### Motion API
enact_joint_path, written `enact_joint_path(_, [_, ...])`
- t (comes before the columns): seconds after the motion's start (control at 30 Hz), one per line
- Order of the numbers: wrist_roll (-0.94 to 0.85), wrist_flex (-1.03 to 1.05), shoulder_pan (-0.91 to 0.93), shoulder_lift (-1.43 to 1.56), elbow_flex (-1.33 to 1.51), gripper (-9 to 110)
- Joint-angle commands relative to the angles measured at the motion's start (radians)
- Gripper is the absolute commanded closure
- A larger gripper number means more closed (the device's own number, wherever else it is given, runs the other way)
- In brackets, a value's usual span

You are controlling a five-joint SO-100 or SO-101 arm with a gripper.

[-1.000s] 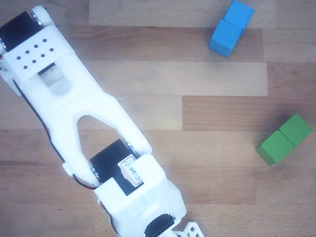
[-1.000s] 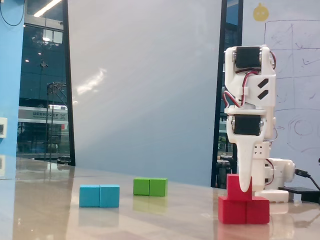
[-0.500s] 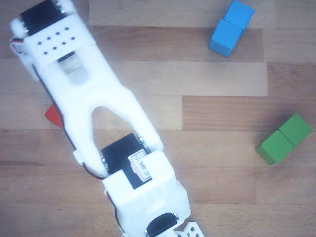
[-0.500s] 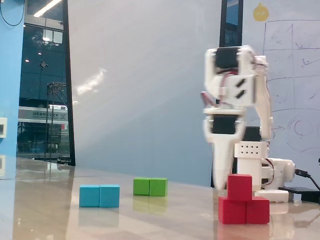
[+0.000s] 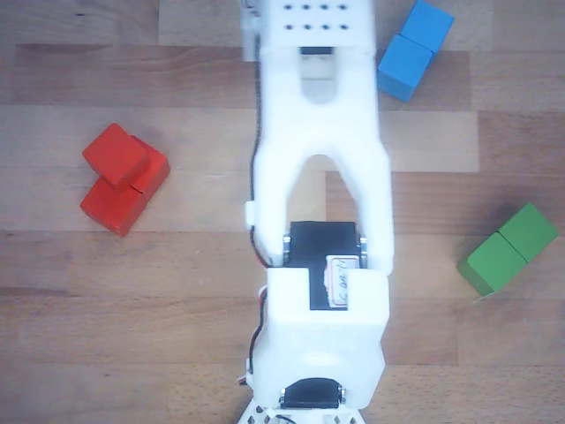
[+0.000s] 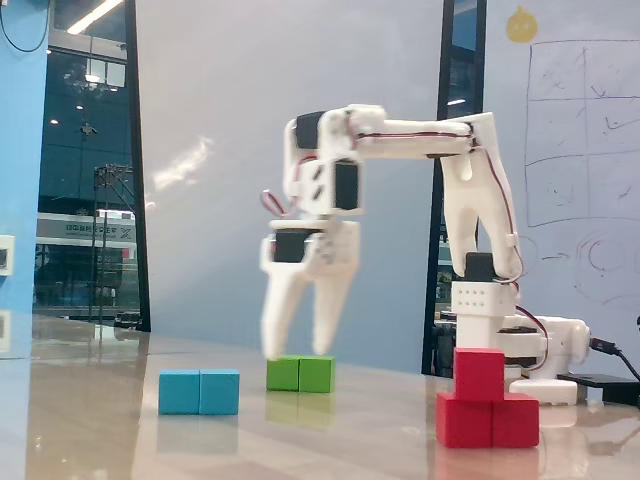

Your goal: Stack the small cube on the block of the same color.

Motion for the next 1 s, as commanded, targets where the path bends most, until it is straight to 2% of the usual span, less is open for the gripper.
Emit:
enact_joint_path(0.0, [-0.005, -0.083, 0.075, 0.156, 0.025, 74])
enact_joint_path(0.43, [0.114, -0.291, 0.075, 0.477, 0.397, 98])
enact_joint_path(0.8, [0.14, -0.373, 0.075, 0.834, 0.801, 97])
enact_joint_path(0.97, [0.14, -0.387, 0.074, 1.055, 0.989, 102])
